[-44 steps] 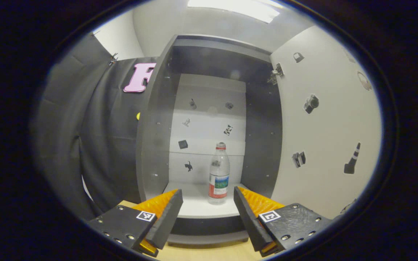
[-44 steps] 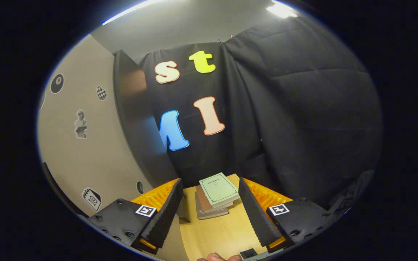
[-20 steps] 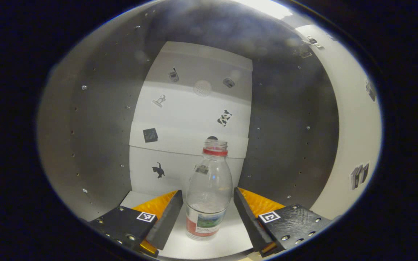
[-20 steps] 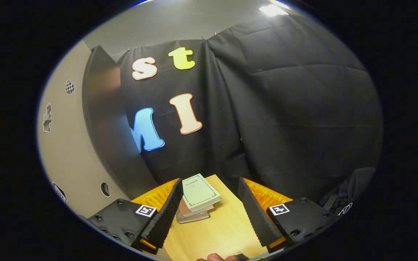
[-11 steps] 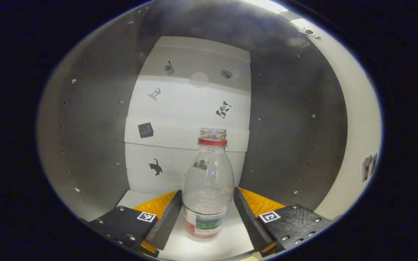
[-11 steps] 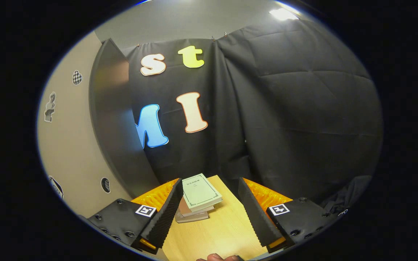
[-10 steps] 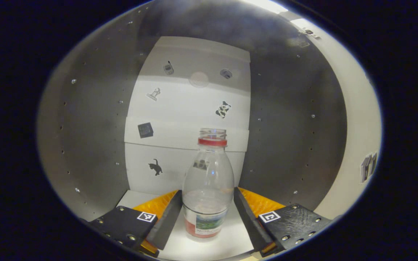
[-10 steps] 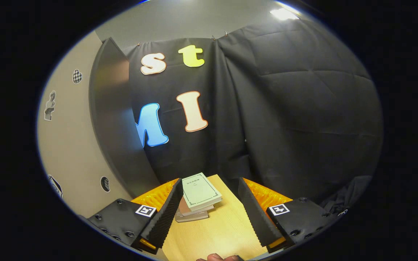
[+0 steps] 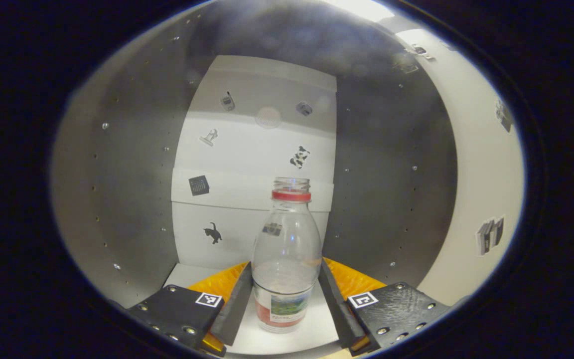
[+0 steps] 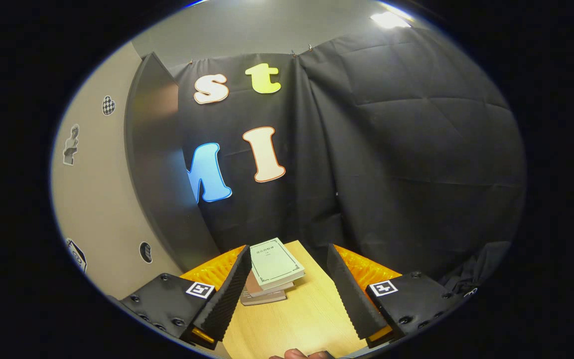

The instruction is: Open the cabinet door with the right hand, grasp the bottle in the cabinet with the left hand and place it on the coaster, then close the cabinet door with the right hand.

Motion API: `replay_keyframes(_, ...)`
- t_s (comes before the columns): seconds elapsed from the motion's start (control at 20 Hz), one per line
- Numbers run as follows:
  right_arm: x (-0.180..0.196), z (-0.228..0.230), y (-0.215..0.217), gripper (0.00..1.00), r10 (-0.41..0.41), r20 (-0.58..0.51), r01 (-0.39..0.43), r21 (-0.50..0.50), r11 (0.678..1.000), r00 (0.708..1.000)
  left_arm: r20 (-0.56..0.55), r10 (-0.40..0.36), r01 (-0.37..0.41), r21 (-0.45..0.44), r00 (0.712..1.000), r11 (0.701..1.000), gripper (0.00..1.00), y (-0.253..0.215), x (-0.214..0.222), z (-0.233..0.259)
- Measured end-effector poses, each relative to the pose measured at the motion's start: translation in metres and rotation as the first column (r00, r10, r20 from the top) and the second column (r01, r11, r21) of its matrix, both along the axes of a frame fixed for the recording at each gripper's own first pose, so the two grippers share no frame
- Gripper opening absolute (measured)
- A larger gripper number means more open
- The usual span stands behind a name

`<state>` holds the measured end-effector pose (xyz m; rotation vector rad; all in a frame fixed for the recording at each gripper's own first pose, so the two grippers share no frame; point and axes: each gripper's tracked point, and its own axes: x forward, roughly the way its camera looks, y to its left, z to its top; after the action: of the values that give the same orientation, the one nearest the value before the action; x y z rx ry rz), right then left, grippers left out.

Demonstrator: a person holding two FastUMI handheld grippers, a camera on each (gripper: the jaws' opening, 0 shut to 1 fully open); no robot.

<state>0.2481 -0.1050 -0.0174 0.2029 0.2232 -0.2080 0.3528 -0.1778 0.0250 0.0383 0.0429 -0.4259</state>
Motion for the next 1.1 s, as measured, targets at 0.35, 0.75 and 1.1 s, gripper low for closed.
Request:
replay_keyframes(0.35, -0.01, 0.007, 0.006, 0.9, -0.01, 0.029, 0.01, 0.017, 1.0, 1.0, 0.029, -0.023, 0.023, -0.001, 0.999, 1.0, 0.75, 0.035, -0.061, 0.024)
replay_keyframes(0.75, -0.021, 0.01, 0.027, 0.97, -0.003, 0.046, 0.001, 0.044, 0.999, 0.999, 0.014, 0.055, -0.056, 0.032, 0.998, 0.998, 0.74, 0.126, -0.132, 0.018)
replay_keyframes(1.1, -0.029, 0.02, 0.043, 0.97, 0.015, 0.068, -0.019, 0.055, 0.998, 0.998, 0.018, 0.169, -0.17, 0.072, 0.985, 0.983, 0.74, 0.225, -0.198, -0.019)
